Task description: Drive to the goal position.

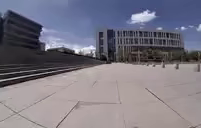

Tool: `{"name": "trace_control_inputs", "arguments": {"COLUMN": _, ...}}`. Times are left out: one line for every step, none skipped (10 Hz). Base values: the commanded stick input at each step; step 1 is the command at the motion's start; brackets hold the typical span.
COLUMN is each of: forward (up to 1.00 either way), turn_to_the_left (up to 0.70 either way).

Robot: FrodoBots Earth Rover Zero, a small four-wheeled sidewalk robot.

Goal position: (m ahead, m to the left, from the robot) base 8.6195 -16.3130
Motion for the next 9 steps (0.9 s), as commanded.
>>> {"name": "trace_control_inputs", "arguments": {"forward": 0.7, "turn_to_the_left": -0.35}}
{"name": "trace_control_inputs", "arguments": {"forward": 0.7, "turn_to_the_left": -0.03}}
{"name": "trace_control_inputs", "arguments": {"forward": 0.7, "turn_to_the_left": 0.0}}
{"name": "trace_control_inputs", "arguments": {"forward": 0.7, "turn_to_the_left": 0.0}}
{"name": "trace_control_inputs", "arguments": {"forward": 0.7, "turn_to_the_left": 0.0}}
{"name": "trace_control_inputs", "arguments": {"forward": 0.7, "turn_to_the_left": 0.0}}
{"name": "trace_control_inputs", "arguments": {"forward": 0.7, "turn_to_the_left": 0.0}}
{"name": "trace_control_inputs", "arguments": {"forward": 0.7, "turn_to_the_left": 0.0}}
{"name": "trace_control_inputs", "arguments": {"forward": 0.7, "turn_to_the_left": 0.0}}
